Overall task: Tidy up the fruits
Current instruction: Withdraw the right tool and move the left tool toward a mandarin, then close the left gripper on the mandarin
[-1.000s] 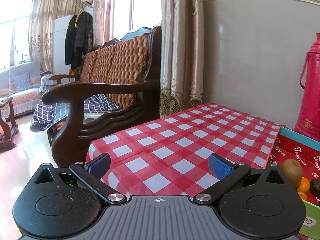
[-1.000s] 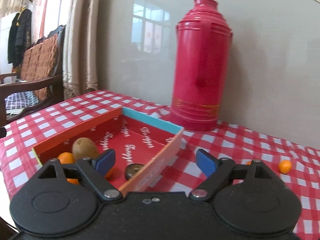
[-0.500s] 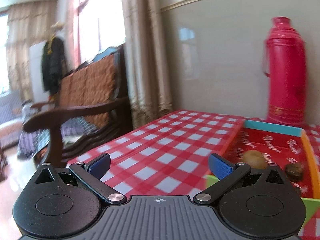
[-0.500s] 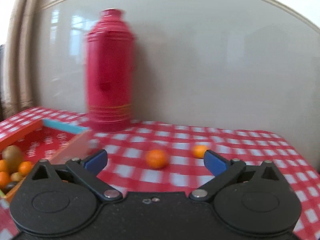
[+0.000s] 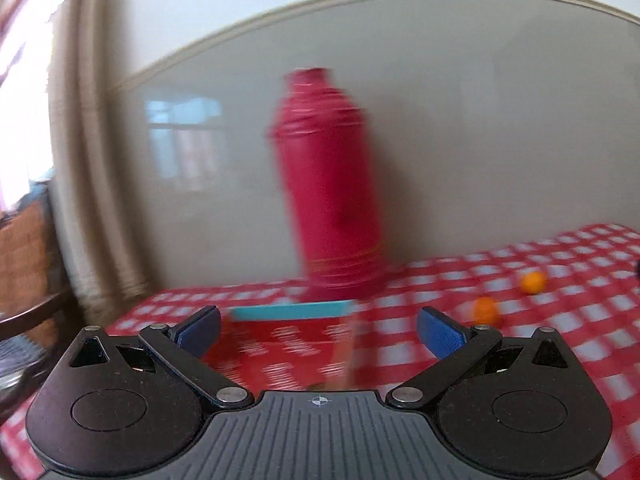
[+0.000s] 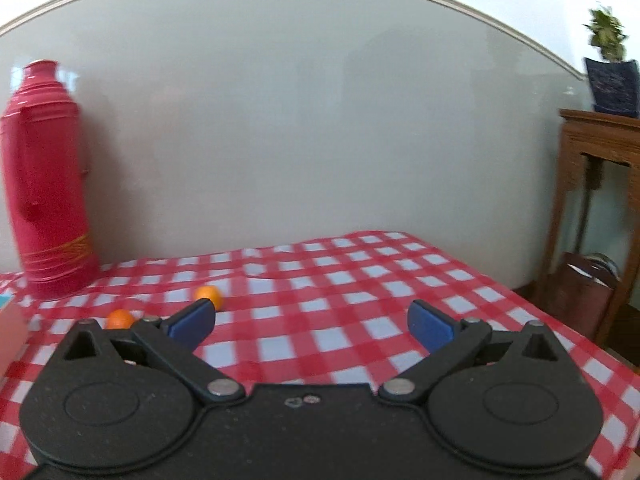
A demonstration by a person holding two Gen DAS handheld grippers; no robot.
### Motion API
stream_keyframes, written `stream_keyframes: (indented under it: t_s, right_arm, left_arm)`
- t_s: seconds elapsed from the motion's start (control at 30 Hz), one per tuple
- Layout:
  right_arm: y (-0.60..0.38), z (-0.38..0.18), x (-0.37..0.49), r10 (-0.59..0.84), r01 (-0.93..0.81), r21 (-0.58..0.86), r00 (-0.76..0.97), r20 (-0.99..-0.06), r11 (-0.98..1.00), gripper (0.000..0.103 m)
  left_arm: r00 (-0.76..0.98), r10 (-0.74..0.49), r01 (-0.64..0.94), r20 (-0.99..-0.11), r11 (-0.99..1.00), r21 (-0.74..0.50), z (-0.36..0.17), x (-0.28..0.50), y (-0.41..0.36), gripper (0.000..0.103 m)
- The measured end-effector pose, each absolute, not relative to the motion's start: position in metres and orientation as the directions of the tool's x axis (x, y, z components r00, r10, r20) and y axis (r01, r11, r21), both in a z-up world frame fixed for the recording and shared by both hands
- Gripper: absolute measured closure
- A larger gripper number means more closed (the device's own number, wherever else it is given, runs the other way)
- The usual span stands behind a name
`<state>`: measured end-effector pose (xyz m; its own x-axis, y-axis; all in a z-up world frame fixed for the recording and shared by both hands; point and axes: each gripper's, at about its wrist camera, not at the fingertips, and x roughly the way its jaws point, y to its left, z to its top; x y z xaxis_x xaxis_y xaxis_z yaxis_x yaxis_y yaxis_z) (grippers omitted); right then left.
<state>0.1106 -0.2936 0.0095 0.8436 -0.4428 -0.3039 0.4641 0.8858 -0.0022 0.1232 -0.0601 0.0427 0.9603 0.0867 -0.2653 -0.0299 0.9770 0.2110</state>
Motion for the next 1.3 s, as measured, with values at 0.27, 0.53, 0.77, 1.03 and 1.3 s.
stream_keyframes:
  t_s: [0.27,0.53,0.77,1.03,1.3]
  right_arm:
    - [-0.317,0.003,0.096,-0.483,0.509,0.000,0.818,-0.313,0.861,0.006]
    - [-0.336,0.000,0.084,-0.554,0.576,-0.011,0.781,-0.288,0.818,0.006]
    - [-0.341,0.000,0.085,-0.535,0.561,-0.003,0.789,-0.302,0.828,0.006]
    - [-0.337,-0.001,0.089,-0.523,0.549,-0.006,0.793,-0.312,0.836,0.006]
    - [-0.336,-0.002,0.092,-0.512,0.540,-0.005,0.796,-0.324,0.842,0.006]
  left_arm:
    - [0.917,-0.055,0.170,-0.395,0.950,0.261,0.019,0.185,-0.140,0.000]
    - [0.871,-0.106,0.234,-0.481,0.948,0.215,-0.005,0.243,-0.168,0.017]
    - [0.846,-0.149,0.263,-0.511,0.951,0.159,-0.022,0.271,-0.173,0.023]
    - [0.829,-0.164,0.278,-0.535,0.950,0.139,-0.033,0.282,-0.176,0.031]
    - [0.807,-0.184,0.297,-0.562,0.948,0.115,-0.038,0.289,-0.181,0.042]
